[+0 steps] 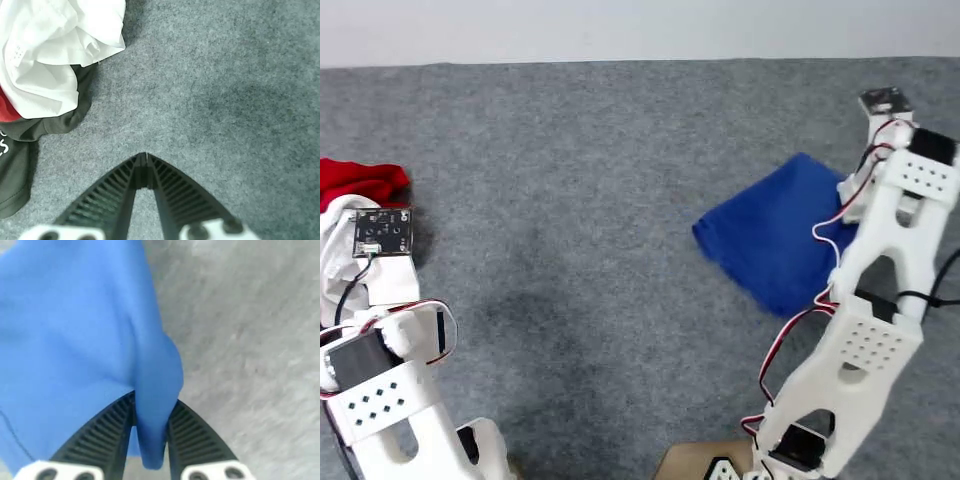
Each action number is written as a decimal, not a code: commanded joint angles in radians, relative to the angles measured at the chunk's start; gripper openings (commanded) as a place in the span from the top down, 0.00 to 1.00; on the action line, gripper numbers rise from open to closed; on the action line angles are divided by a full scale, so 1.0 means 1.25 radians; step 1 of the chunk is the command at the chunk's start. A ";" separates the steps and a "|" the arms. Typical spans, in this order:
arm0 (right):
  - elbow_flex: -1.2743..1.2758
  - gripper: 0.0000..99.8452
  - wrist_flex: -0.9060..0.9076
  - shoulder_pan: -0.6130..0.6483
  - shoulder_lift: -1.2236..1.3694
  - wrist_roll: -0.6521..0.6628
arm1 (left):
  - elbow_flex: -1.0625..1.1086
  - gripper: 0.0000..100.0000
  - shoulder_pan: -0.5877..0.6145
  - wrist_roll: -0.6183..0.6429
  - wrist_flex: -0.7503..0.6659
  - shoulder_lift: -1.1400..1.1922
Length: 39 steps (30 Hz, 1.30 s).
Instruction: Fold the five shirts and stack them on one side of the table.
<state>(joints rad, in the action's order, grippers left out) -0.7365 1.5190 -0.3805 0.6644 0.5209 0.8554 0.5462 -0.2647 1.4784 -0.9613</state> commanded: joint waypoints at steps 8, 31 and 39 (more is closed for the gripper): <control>-0.042 0.87 -0.138 -0.024 0.057 0.135 | -0.001 0.99 -0.004 -0.005 -0.011 0.002; -0.037 0.99 0.174 0.164 -0.050 0.011 | -0.001 0.99 -0.005 -0.005 -0.010 -0.001; -0.037 0.99 0.111 0.253 0.055 -0.087 | -0.001 0.99 -0.005 -0.005 -0.009 -0.002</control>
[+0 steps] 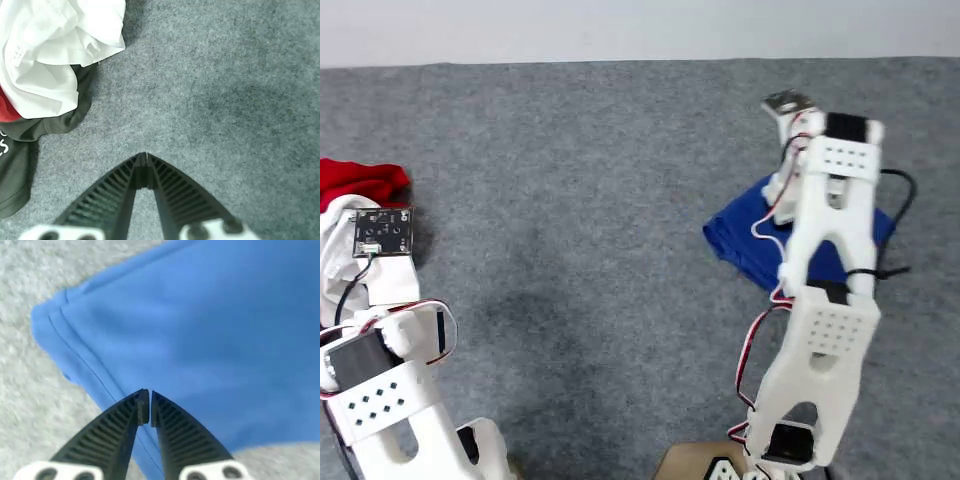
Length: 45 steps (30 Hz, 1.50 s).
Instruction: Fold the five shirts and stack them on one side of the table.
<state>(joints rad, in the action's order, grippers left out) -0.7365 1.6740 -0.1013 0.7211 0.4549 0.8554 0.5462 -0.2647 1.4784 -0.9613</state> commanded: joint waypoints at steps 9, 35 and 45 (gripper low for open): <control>-0.037 0.99 -0.003 0.102 0.019 -0.048 | -0.001 0.99 -0.005 -0.005 -0.009 -0.002; -0.034 0.99 0.094 0.125 -0.139 -0.053 | -0.001 0.99 -0.007 -0.005 -0.014 0.002; -0.033 0.97 0.093 0.012 -0.204 -0.301 | -0.001 0.99 -0.007 -0.005 -0.014 0.002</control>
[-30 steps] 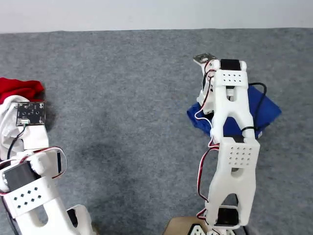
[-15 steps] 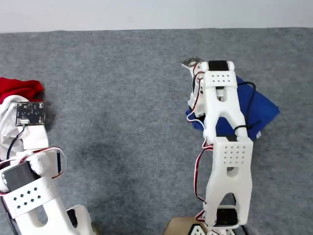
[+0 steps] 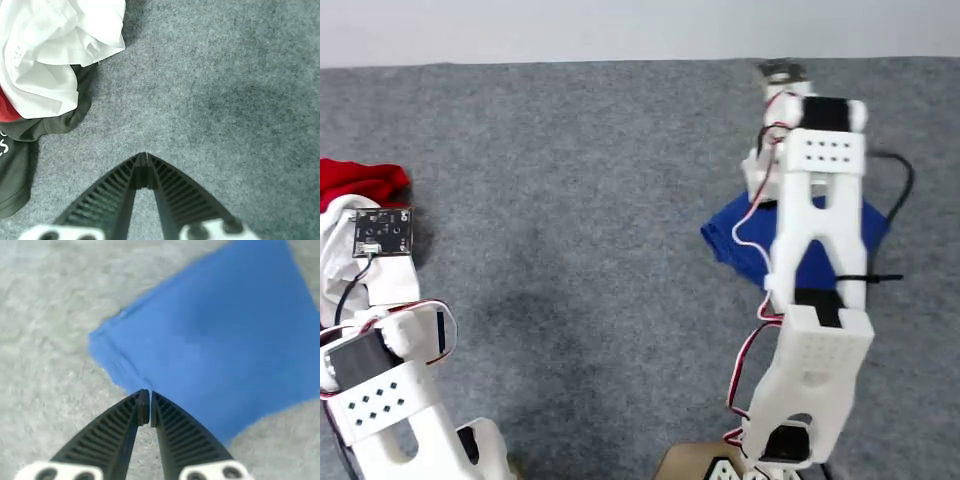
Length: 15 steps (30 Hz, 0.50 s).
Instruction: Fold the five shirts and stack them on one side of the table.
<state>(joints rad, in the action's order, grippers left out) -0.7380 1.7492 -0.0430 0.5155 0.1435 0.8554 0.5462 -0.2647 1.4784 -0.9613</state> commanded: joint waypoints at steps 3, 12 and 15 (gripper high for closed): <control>-0.031 0.96 0.034 -0.046 -0.028 -0.077 | -0.001 0.99 -0.007 -0.005 -0.014 0.002; -0.010 0.77 0.033 -0.083 0.019 -0.270 | -0.001 0.99 -0.007 -0.005 -0.014 0.002; -0.010 0.70 0.033 -0.100 0.057 -0.356 | -0.001 0.99 -0.007 -0.005 -0.014 0.002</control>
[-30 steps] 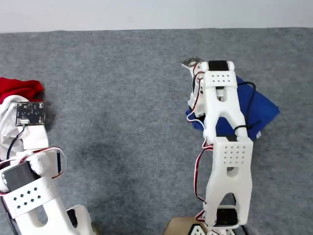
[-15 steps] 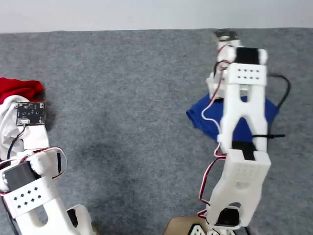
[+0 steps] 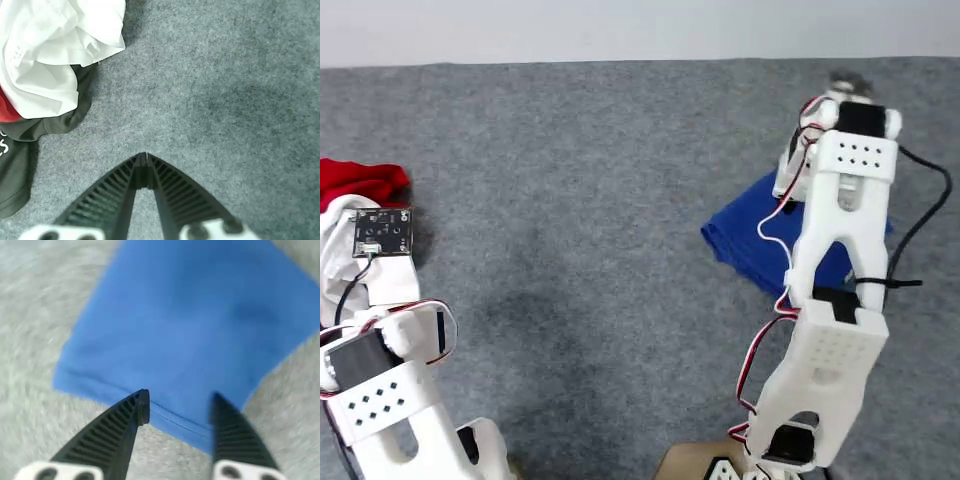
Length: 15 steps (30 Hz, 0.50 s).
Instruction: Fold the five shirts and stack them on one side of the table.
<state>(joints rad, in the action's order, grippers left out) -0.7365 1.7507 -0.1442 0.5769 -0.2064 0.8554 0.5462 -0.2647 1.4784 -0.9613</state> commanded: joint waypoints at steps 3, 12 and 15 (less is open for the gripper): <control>-0.012 0.66 0.028 -0.028 0.042 -0.098 | -0.001 0.99 -0.007 -0.005 -0.014 0.002; -0.017 0.66 -0.001 -0.093 0.117 -0.093 | -0.001 0.99 -0.007 -0.005 -0.011 0.002; -0.028 0.66 -0.007 -0.107 0.120 -0.088 | 0.006 0.99 -0.007 -0.005 -0.012 0.002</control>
<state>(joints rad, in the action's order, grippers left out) -0.7365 1.7476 -0.2532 0.7350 -0.3153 0.8554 0.5462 -0.2647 1.4784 -0.9613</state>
